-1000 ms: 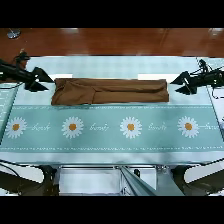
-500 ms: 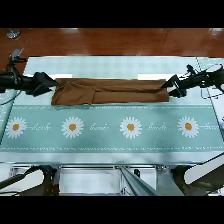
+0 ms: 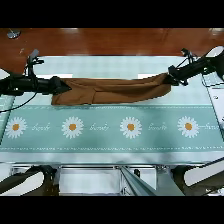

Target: Fold the shirts.

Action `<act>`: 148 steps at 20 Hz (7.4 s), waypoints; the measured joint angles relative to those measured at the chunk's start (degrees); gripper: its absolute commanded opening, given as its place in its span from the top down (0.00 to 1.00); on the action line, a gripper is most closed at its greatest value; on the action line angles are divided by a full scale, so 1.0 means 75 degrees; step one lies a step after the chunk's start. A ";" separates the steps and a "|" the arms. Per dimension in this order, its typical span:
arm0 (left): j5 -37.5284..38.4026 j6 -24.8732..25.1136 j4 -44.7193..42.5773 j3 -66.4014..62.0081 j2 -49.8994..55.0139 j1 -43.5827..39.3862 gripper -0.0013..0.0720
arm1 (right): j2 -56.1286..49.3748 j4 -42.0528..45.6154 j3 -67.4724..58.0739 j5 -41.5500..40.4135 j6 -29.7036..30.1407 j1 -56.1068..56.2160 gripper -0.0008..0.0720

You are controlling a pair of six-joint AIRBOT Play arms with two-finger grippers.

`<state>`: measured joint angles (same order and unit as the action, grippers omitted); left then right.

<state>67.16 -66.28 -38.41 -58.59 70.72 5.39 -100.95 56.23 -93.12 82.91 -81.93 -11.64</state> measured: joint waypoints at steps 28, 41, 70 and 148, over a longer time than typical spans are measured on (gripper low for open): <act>-0.2057 -0.2145 -0.0545 -0.5604 0.5852 -0.7848 0.93 | 0.8140 0.1265 0.4401 0.0227 -0.1011 0.0041 0.95; 0.0224 -0.2232 -0.2943 -0.3678 0.0670 -0.2311 0.93 | 0.5158 -0.0012 0.3121 -0.1480 -0.0831 0.2882 0.95; -0.2337 -0.2521 -0.2530 0.3162 -0.3963 -0.1553 0.93 | 0.5849 0.1629 0.5543 -0.2238 -0.2241 0.0702 0.12; -0.1204 -0.2798 -0.3756 -0.1880 -0.1113 -0.2582 0.93 | 0.3995 0.2570 0.1821 -0.1224 -0.1212 0.1492 0.95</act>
<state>58.13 -87.26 -66.59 -72.69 62.37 -13.98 -70.98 75.50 -79.46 73.73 -91.02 -0.45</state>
